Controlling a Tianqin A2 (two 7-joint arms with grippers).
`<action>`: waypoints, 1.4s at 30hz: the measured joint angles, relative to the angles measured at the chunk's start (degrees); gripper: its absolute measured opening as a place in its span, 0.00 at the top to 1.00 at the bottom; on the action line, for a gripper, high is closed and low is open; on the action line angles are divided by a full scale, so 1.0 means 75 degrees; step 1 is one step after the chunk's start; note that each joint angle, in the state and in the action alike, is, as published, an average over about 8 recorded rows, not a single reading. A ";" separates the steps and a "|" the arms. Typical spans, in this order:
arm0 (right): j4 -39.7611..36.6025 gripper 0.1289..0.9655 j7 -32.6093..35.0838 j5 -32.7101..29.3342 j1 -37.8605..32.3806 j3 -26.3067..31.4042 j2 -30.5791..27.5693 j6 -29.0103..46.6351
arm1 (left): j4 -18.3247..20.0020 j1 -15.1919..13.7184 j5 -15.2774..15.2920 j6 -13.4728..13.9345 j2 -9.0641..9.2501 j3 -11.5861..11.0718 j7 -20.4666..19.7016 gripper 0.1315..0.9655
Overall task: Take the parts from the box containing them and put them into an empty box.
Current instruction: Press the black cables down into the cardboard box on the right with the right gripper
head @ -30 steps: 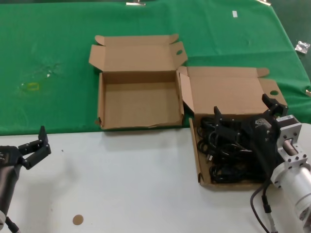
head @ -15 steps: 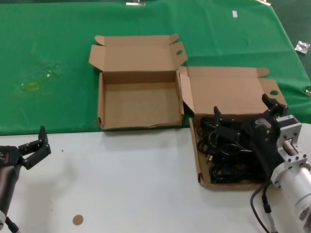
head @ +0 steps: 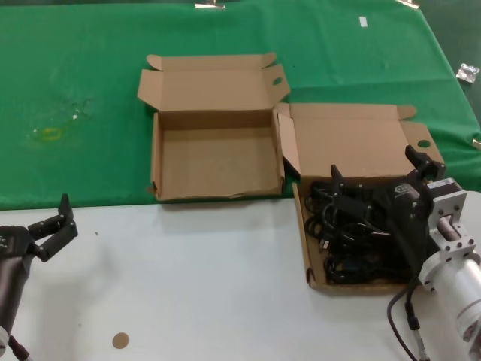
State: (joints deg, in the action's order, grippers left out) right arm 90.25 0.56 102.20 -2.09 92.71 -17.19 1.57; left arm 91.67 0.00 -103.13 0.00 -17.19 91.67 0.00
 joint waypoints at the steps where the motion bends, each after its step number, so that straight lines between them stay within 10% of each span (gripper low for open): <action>1: 0.0000 0.00 0.0000 0.0000 0.0000 0.0001 0.0000 0.0000 | 0.0000 0.0000 0.0000 0.0000 0.0000 0.0000 0.0000 0.04; 14: 0.0139 0.00 -0.0203 0.0350 -0.0165 0.0677 -0.0852 -0.0252 | 0.0000 0.0000 0.0001 0.0000 0.0000 0.0000 0.0000 0.23; 31: 0.1335 0.00 0.0259 0.3017 -0.2277 0.4696 -0.5926 -0.0913 | 0.0000 0.0000 0.0001 0.0000 0.0000 0.0000 0.0000 0.59; 42: 0.1660 0.00 -0.1924 0.0752 -0.3858 0.5622 -0.7701 0.1616 | 0.0000 0.0000 0.0001 0.0000 0.0000 0.0000 0.0000 0.84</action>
State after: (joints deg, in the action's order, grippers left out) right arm 102.69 -13.87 107.84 -31.02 134.87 -74.95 13.69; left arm 91.67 0.00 -103.13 0.00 -17.19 91.68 0.00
